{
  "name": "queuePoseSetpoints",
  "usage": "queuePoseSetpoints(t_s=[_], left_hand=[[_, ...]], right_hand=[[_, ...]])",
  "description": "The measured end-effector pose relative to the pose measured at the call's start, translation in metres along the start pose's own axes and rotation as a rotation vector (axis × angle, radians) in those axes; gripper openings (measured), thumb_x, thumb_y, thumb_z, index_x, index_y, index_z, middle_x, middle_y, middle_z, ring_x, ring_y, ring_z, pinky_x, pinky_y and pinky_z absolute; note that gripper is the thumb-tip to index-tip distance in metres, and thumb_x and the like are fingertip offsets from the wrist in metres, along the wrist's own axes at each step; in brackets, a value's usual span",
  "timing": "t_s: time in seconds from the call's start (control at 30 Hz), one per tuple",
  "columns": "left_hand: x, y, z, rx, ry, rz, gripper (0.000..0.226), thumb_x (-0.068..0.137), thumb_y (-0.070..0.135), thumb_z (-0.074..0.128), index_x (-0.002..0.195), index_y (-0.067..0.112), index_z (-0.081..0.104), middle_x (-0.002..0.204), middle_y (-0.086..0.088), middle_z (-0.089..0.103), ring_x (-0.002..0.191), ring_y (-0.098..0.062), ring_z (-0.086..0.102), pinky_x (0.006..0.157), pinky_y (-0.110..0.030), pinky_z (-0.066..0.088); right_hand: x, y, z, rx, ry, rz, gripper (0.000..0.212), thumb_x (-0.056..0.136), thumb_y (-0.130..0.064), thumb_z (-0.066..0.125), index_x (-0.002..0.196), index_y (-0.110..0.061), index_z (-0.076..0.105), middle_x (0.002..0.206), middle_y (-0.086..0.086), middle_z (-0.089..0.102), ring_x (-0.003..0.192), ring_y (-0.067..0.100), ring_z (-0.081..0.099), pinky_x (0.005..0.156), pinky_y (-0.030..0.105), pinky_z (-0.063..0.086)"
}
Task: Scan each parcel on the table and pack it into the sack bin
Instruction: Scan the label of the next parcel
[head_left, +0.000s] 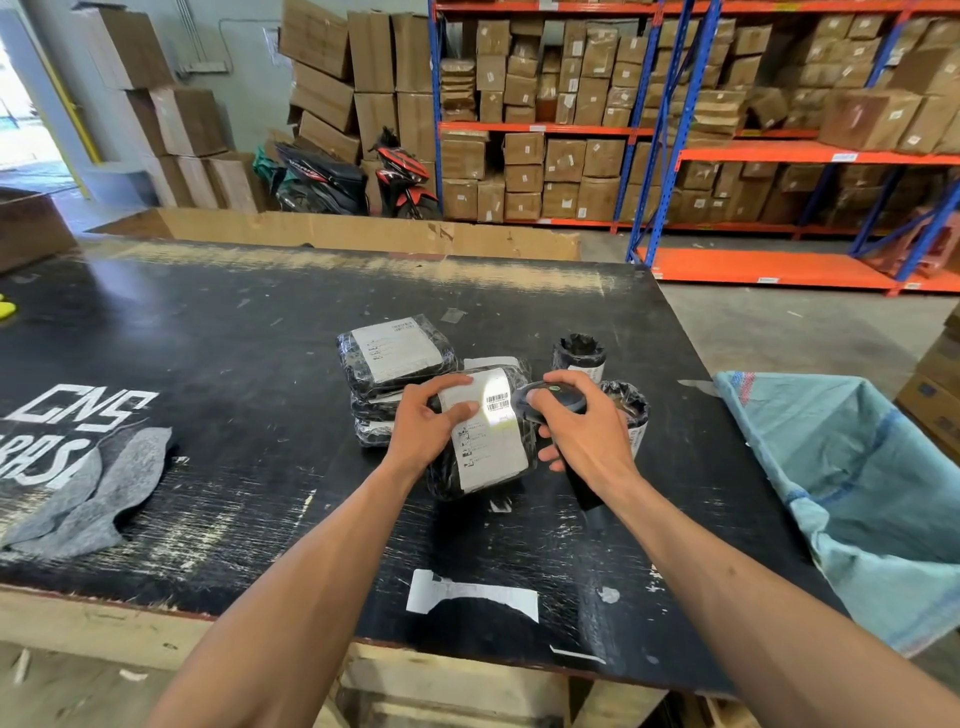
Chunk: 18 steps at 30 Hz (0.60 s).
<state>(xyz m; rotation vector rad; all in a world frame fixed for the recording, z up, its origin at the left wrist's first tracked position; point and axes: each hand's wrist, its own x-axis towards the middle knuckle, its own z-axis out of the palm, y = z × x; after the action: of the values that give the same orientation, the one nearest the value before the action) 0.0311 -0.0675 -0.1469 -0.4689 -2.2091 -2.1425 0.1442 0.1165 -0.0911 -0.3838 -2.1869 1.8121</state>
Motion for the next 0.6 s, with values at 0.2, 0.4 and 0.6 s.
queuePoseSetpoints(t_s=[0.2,0.4,0.6], left_hand=[[-0.001,0.003,-0.001,-0.011,-0.003,0.004,0.027,0.083,0.003,0.08,0.102,0.022,0.076,0.12,0.003,0.066,0.092,-0.003,0.071,0.07,-0.023,0.059],[0.001,0.002,-0.004,0.019,0.016,0.011,0.027,0.082,0.005,0.081,0.105,0.018,0.076,0.127,-0.004,0.063,0.099,-0.008,0.068,0.069,-0.018,0.057],[0.012,0.003,-0.018,0.065,0.035,0.059,0.029,0.079,0.009,0.084,0.103,0.025,0.078,0.128,0.001,0.065,0.114,-0.014,0.063,0.083,-0.02,0.057]], right_hand=[[0.002,0.0,0.0,-0.039,-0.003,-0.01,0.025,0.091,-0.04,0.074,0.115,-0.039,0.067,0.086,0.014,0.077,0.052,0.023,0.069,0.053,0.037,0.06],[0.004,0.003,0.001,-0.057,-0.015,-0.014,0.026,0.092,-0.041,0.074,0.117,-0.039,0.066,0.087,0.016,0.076,0.049,0.022,0.066,0.051,0.035,0.058],[0.003,0.009,0.002,-0.06,-0.039,-0.007,0.03,0.092,-0.043,0.075,0.12,-0.038,0.066,0.086,0.012,0.077,0.051,0.023,0.066,0.053,0.037,0.059]])
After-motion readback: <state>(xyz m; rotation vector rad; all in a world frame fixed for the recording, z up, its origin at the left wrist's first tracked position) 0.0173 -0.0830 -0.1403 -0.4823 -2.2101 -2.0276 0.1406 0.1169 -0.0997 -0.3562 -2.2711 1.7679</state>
